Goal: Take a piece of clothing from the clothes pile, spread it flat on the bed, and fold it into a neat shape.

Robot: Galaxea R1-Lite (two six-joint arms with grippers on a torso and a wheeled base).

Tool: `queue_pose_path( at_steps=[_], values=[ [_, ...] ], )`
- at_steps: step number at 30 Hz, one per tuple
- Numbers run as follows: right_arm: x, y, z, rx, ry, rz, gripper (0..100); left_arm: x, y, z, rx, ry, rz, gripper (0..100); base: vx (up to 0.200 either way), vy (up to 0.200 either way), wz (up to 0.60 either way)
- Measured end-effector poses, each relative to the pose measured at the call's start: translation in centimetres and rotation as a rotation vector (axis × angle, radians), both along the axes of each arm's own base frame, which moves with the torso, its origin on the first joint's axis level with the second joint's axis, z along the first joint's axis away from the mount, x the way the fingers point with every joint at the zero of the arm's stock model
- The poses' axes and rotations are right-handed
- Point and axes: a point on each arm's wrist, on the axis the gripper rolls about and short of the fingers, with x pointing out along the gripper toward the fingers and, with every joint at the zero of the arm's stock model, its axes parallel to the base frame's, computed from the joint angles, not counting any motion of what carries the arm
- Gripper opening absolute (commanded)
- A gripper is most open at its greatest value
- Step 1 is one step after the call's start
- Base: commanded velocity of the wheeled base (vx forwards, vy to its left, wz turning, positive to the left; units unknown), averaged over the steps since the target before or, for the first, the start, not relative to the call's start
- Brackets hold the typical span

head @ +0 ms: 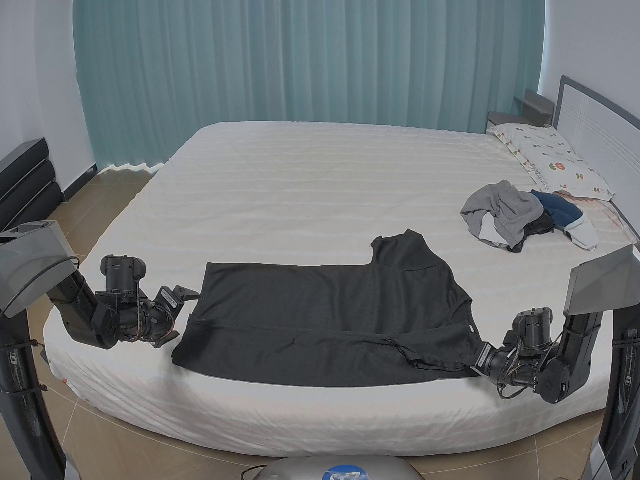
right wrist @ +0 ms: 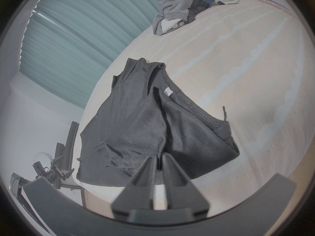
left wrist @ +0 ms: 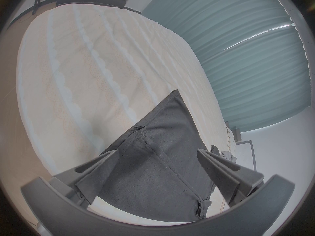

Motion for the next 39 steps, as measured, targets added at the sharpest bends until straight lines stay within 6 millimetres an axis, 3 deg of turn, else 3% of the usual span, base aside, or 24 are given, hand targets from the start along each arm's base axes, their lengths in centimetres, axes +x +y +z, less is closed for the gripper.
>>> queue_pose_path(
  at_steps=[13,17,39],
  values=[
    [0.6,-1.0,1.7,0.128,-0.11,-0.099,100,0.1,-0.4,-0.3,0.006,0.006,-0.01,100,0.0,0.0,0.0],
    [0.8,-1.7,2.1,0.166,-0.133,-0.145,100,0.1,-0.3,-0.3,0.004,0.005,-0.008,100,0.0,0.2,0.0],
    [1.1,-2.0,1.9,0.173,-0.136,-0.16,100,-0.2,-0.4,-0.3,0.01,0.012,-0.007,100,0.0,0.018,0.0]
  ],
)
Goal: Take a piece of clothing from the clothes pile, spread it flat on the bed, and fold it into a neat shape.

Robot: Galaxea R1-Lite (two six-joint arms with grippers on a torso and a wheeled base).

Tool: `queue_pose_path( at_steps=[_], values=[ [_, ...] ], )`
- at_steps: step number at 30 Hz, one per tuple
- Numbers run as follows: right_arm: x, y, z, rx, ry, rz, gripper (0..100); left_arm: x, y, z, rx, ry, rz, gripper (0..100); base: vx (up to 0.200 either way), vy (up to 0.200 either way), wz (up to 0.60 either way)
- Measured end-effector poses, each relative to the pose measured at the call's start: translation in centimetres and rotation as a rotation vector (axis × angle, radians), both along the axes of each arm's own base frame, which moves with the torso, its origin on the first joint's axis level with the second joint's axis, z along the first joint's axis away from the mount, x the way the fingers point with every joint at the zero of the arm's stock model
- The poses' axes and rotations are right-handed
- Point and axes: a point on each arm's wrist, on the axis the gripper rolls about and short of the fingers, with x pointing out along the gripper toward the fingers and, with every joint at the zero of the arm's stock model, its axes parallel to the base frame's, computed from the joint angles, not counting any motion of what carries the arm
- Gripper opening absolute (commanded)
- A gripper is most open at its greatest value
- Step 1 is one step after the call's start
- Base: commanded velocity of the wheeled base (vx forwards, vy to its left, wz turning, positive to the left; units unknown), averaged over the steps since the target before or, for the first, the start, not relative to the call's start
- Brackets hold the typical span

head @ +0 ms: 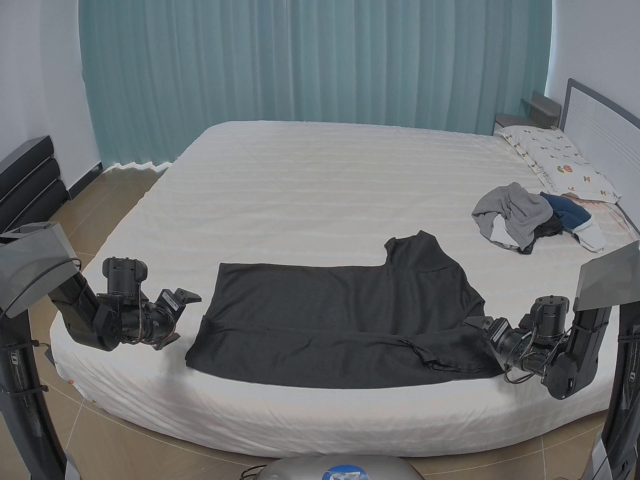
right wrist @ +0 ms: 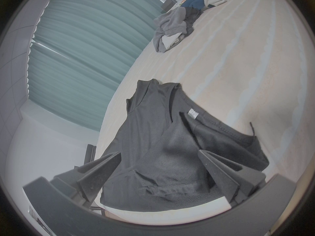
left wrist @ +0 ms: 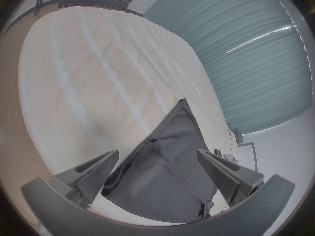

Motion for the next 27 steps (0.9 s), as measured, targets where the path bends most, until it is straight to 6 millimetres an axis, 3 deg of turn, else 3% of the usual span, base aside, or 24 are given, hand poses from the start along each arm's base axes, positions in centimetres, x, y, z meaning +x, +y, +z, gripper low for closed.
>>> queue_pose_path(
  at_steps=[13,21,27],
  values=[
    [-0.01,0.09,0.0,0.0,0.0,0.003,100,-0.01,-0.6,0.1,0.0,0.01,-0.014,100,0.0,-0.185,0.0],
    [-0.04,0.03,-0.01,0.0,0.0,0.001,100,0.13,-0.69,0.18,0.014,0.004,-0.001,100,0.0,0.0,0.0],
    [-0.1,-0.01,-0.02,-0.001,0.002,-0.001,100,0.27,-0.41,0.25,0.03,-0.001,0.025,100,0.2,0.0,0.0]
  ],
)
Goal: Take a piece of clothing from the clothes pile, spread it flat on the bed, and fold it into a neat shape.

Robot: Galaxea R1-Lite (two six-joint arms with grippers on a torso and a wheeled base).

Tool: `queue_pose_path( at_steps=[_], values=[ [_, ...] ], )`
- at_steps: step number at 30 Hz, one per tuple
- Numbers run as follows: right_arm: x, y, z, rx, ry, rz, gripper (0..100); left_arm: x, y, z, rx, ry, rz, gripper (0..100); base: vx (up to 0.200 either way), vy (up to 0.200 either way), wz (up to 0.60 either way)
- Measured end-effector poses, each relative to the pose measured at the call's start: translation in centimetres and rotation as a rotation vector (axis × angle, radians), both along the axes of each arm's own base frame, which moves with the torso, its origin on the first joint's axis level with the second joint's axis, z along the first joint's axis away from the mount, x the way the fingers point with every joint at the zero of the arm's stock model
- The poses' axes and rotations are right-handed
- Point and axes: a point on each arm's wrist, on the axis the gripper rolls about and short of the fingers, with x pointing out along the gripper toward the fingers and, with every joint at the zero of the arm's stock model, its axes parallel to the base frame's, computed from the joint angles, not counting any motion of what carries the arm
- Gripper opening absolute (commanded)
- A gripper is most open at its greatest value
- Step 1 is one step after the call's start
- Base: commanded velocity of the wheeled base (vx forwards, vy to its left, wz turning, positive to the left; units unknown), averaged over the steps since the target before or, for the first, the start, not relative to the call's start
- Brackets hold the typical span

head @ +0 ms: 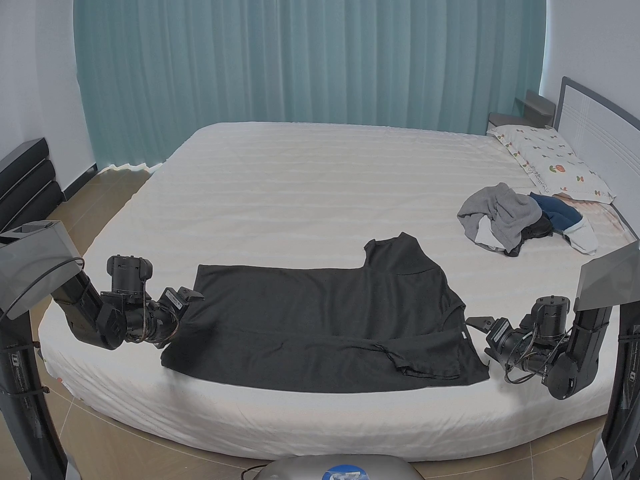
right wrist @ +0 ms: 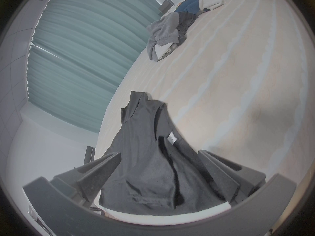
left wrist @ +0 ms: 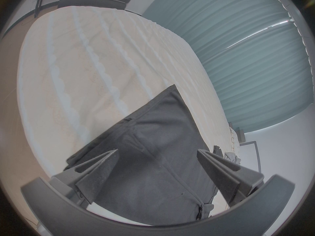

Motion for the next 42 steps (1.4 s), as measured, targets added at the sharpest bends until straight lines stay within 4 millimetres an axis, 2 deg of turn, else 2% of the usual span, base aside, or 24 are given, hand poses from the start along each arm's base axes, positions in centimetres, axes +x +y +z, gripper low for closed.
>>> queue_pose_path(
  at_steps=[4,19,28,35,42],
  values=[
    [0.0,0.1,0.0,0.0,0.002,0.003,100,0.0,0.2,0.0,0.002,-0.004,0.006,100,0.2,0.0,0.0],
    [0.0,0.0,-0.1,0.022,0.009,0.004,100,2.2,1.4,2.1,0.015,-0.083,0.043,100,0.0,0.0,0.0],
    [0.3,-0.4,-0.1,0.05,-0.024,0.009,100,6.0,2.2,3.7,0.078,-0.113,0.011,100,0.0,0.0,0.0],
    [0.2,-0.6,-0.5,0.061,-0.035,0.018,100,9.4,2.7,2.7,0.175,-0.14,-0.08,100,0.0,0.0,0.0],
    [0.1,-0.6,-0.8,0.063,-0.026,0.023,100,11.8,3.0,0.0,0.21,-0.159,-0.156,100,0.0,0.0,0.0]
  ],
)
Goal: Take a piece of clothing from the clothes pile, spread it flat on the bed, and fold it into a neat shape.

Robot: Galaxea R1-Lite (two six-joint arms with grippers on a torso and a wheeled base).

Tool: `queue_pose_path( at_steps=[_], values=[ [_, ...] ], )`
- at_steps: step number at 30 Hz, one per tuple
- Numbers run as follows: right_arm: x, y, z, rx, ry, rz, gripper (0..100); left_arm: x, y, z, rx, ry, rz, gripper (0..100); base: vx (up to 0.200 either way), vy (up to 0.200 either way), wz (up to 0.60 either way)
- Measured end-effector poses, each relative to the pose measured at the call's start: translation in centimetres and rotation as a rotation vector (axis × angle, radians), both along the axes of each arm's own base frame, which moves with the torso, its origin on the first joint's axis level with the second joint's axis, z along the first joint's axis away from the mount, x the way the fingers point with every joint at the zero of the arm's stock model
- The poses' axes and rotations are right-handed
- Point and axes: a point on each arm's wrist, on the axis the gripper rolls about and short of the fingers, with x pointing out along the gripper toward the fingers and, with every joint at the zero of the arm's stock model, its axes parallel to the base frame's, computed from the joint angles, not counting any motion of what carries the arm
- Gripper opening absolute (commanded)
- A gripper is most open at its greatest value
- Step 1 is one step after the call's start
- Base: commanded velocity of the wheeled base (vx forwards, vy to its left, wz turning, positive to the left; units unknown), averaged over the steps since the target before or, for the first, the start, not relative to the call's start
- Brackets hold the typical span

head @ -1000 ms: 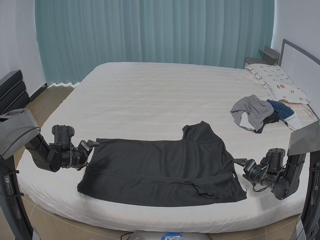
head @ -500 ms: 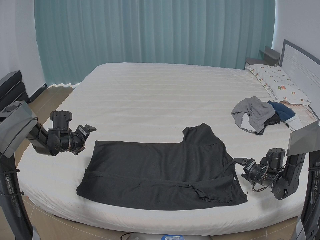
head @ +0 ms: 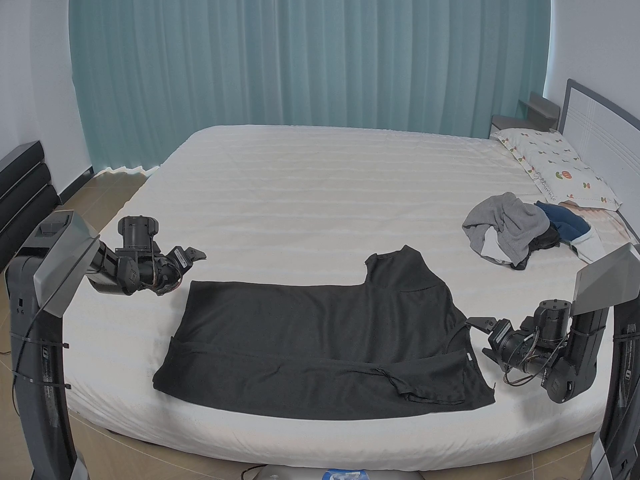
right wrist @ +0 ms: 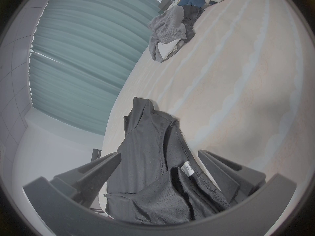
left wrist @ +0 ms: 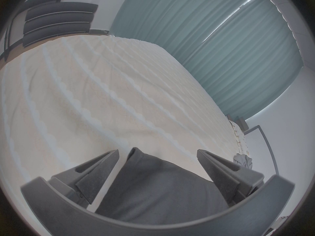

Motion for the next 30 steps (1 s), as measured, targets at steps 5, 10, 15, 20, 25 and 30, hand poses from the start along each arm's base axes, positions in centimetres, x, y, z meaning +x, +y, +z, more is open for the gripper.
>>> queue_pose_path(
  at_steps=[5,10,15,20,25,30],
  values=[
    [0.0,0.0,-0.1,0.002,0.004,0.002,100,0.9,0.1,-1.3,-0.005,0.0,-0.012,100,0.0,0.0,0.0],
    [-0.1,0.0,-0.1,0.002,0.005,0.002,100,1.1,0.0,-2.2,-0.021,0.006,-0.032,100,0.0,0.0,0.0],
    [-0.1,0.0,-0.1,0.001,0.008,0.003,100,1.4,-0.3,-2.4,-0.018,-0.022,-0.04,100,0.0,0.0,0.0],
    [-0.2,0.0,-0.2,0.001,0.012,0.004,100,1.8,-0.5,-3.0,-0.012,-0.062,-0.04,100,0.0,0.0,0.0],
    [-0.2,0.1,-0.2,0.001,0.012,0.005,100,1.7,-0.6,-3.6,-0.011,-0.051,-0.041,0,0.0,0.0,0.0],
    [-0.2,0.1,-0.2,0.001,0.012,0.006,100,1.6,-0.7,-3.9,-0.01,-0.042,-0.039,0,0.0,0.0,0.0]
  ],
)
